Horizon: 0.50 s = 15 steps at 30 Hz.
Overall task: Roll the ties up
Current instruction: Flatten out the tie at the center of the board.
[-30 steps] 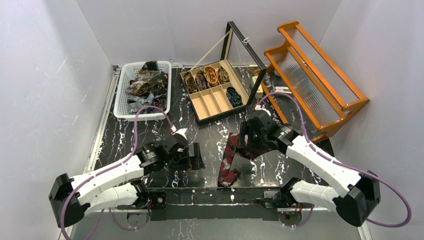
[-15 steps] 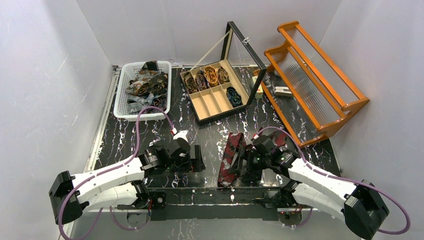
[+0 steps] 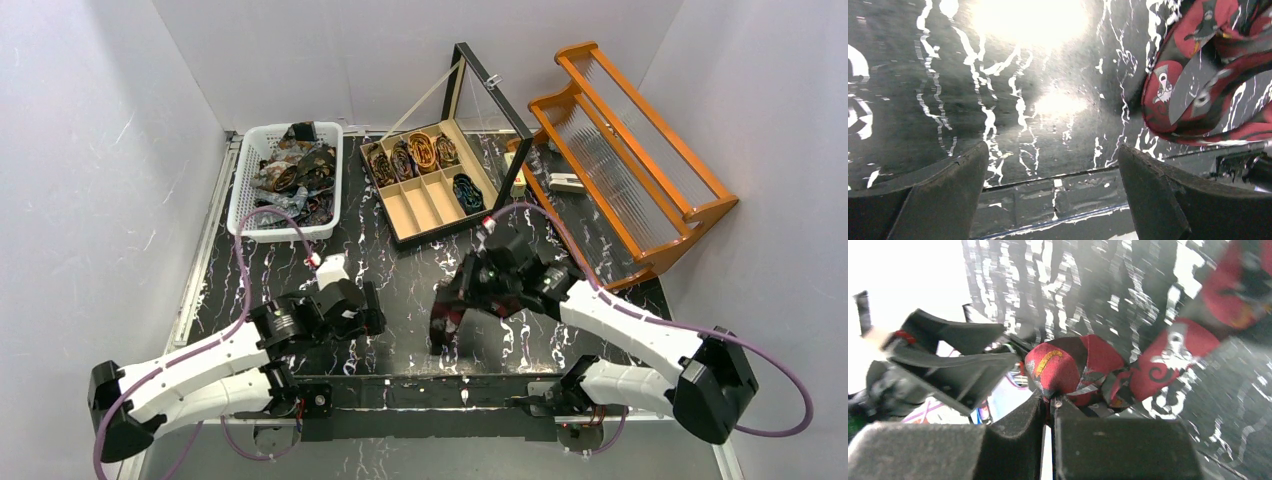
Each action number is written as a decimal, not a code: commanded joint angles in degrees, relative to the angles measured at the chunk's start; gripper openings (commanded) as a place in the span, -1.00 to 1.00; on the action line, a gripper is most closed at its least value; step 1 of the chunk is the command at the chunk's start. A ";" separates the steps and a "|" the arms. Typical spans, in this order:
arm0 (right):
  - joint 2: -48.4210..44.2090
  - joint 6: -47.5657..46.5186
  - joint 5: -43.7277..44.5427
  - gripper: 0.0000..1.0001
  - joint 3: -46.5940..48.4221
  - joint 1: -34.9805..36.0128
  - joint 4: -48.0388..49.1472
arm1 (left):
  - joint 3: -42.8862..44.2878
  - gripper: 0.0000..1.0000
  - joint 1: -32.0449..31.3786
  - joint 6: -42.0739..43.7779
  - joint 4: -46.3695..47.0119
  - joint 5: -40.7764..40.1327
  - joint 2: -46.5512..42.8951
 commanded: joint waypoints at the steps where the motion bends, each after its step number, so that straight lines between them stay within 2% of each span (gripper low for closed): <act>1: 6.24 -7.30 3.09 -0.73 11.45 3.61 -1.82 | 3.05 0.97 0.07 -6.36 -11.80 -12.13 -3.89; 6: 23.76 -13.46 11.60 -0.66 28.29 13.46 -3.11 | 6.15 0.97 0.11 -16.14 -24.70 -20.93 -6.68; 10: 41.62 -19.80 9.99 -0.52 48.25 17.39 -6.97 | 8.58 0.97 0.14 -24.07 -33.58 -24.91 -11.84; 11: 44.57 -21.81 9.38 -0.40 52.93 17.94 -8.66 | 9.09 0.97 0.12 -25.06 -34.97 -25.26 -13.21; 13: 46.94 -23.95 9.71 0.02 58.49 17.96 -11.67 | 10.12 0.97 0.11 -24.96 -35.82 -25.52 -16.26; 14: 45.98 -24.80 12.11 0.32 58.03 17.71 -12.12 | 10.46 0.97 0.11 -23.32 -35.39 -25.31 -17.42; 15: 43.77 -25.38 13.61 0.51 55.86 17.26 -11.39 | 10.75 0.97 0.14 -21.96 -34.80 -25.07 -18.35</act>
